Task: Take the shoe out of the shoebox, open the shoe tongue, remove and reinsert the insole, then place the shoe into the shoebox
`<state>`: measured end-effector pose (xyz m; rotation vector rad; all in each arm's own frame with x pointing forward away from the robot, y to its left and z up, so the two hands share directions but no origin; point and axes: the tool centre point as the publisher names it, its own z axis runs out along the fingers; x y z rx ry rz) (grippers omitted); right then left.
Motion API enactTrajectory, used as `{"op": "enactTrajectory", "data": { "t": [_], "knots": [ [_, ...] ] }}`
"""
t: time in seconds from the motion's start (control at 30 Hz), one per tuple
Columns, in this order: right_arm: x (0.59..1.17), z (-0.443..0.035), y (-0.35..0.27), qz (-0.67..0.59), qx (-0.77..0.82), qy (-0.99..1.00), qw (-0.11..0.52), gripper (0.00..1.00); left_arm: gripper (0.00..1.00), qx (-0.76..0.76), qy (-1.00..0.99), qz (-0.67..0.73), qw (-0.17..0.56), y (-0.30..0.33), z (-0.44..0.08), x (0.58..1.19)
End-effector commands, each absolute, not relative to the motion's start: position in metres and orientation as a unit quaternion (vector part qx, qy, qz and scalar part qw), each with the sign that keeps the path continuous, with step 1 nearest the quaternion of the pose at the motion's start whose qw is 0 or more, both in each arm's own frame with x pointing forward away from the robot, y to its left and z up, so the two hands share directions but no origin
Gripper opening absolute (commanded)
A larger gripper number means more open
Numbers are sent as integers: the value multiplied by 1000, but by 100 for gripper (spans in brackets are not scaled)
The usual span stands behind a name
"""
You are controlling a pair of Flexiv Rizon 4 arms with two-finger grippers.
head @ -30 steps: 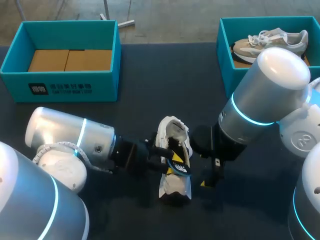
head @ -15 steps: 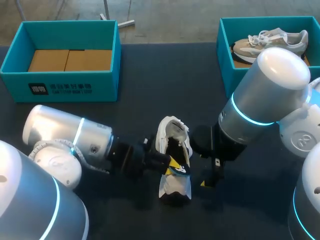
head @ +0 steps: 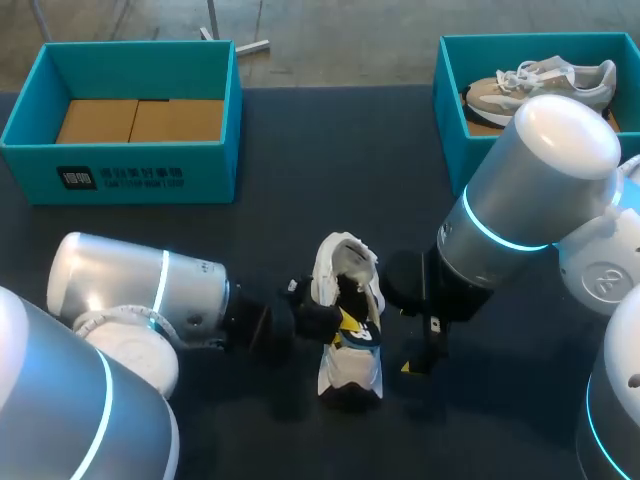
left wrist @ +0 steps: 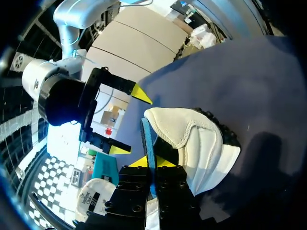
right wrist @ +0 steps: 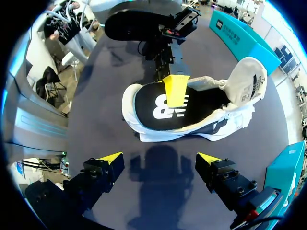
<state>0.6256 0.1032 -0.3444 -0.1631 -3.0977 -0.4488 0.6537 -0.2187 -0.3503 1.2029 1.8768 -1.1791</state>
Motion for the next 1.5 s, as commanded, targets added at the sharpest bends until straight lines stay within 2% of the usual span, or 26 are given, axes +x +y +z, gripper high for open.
{"op": "enactTrajectory", "data": {
  "t": [0.03, 0.1, 0.13, 0.23, 0.33, 0.43, 0.77, 0.87, 1.33, 1.5],
  "knots": [
    [625, -346, 104, -142, -53, -988, 2, 100, 0, 446, 714, -444, 307, -222, -354, 652],
    [625, -346, 104, -142, -53, -988, 2, 100, 0, 437, 717, -453, 299, -221, -353, 652],
    [625, -346, 104, -142, -53, -988, 2, 100, 4, 433, 718, -459, 294, -221, -352, 652],
    [625, -346, 104, -142, -53, -988, 2, 100, 27, 422, 721, -474, 279, -218, -348, 648],
    [625, -346, 104, -142, -53, -988, 2, 100, 40, 409, 723, -491, 263, -215, -344, 644],
    [625, -346, 104, -142, -53, -988, 2, 100, 38, 397, 723, -507, 250, -214, -337, 642],
    [625, -346, 104, -142, -53, -988, 2, 100, 20, 379, 730, -524, 222, -216, -325, 636],
    [625, -346, 104, -142, -53, -988, 2, 100, 0, 385, 729, -523, 216, -219, -328, 633],
    [625, -346, 104, -142, -53, -988, 2, 100, 0, 456, 710, -443, 304, -220, -353, 643],
    [625, -346, 104, -142, -53, -988, 2, 100, 0, 453, 715, -432, 312, -220, -357, 649]
  ]
}}
